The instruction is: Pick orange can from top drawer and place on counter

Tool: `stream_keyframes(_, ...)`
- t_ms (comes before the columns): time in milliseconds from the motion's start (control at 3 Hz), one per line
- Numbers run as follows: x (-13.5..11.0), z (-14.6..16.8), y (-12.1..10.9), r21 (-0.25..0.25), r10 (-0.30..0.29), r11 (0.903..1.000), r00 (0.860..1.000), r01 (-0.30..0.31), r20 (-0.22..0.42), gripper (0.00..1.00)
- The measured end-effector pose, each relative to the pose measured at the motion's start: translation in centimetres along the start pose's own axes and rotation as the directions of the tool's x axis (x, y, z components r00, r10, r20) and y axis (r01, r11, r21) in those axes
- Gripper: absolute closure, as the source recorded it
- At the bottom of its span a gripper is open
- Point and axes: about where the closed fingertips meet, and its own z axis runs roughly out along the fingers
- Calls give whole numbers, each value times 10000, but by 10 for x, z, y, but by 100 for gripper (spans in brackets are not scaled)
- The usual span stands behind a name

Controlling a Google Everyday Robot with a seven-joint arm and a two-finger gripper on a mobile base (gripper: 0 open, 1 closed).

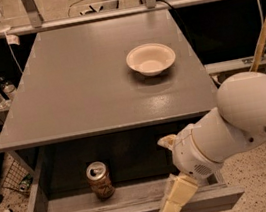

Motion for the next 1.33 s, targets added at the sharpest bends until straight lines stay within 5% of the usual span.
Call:
stream_keyframes(667, -18, 50, -23, -411, 284, 9989, 9889, -227, 1455, 0)
stream_keyframes(1333, -41, 91, -37, -174, 589, 9983, 9742, -565, 2177, 0)
